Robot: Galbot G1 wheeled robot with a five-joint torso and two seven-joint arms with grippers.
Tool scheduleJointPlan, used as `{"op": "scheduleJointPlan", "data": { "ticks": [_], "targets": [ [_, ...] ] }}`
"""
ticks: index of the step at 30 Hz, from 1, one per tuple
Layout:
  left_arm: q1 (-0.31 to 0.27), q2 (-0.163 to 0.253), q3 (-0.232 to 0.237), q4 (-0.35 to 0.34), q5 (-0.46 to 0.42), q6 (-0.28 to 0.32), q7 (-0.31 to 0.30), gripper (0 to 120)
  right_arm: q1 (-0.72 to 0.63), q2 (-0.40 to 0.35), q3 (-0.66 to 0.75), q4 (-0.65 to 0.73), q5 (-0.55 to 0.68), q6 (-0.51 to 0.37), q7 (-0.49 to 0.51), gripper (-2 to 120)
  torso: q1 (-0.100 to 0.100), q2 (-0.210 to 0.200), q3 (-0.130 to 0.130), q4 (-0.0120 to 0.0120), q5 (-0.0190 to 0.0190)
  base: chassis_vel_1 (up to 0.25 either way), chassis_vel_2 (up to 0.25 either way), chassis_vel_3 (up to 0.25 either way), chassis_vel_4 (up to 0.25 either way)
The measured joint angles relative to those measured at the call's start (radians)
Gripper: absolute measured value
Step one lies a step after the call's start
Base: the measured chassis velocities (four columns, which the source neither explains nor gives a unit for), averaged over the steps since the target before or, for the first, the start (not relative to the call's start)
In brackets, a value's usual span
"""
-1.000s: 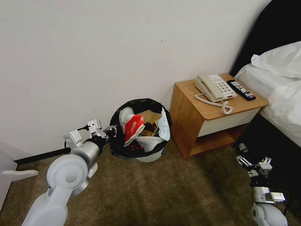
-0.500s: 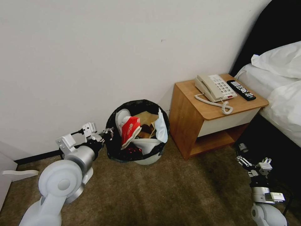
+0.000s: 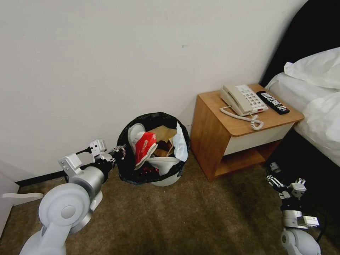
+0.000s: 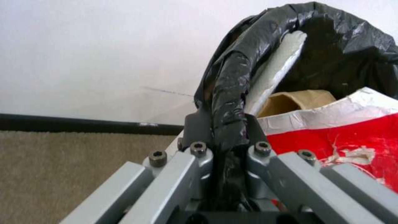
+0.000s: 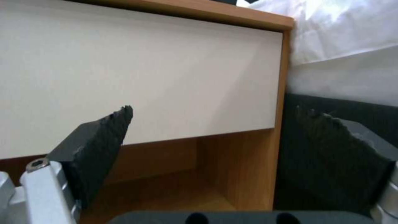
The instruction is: Pick up the trash bin, then pick up the garbage from the floor and place it into the trash bin.
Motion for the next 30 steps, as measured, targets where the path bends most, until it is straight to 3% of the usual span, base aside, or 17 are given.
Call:
{"op": "scheduleJointPlan", "data": {
  "ticks": [30],
  "targets": [
    [-0.003, -0.008, 0.0, 0.002, 0.001, -0.003, 0.003, 4, 0.007, 0.007, -0.014, 0.025, 0.0, 0.003, -0.018, 100, 0.0, 0.0, 0.0, 0.0, 0.0, -0.017, 0.016, 0.02, -0.018]
  ]
}}
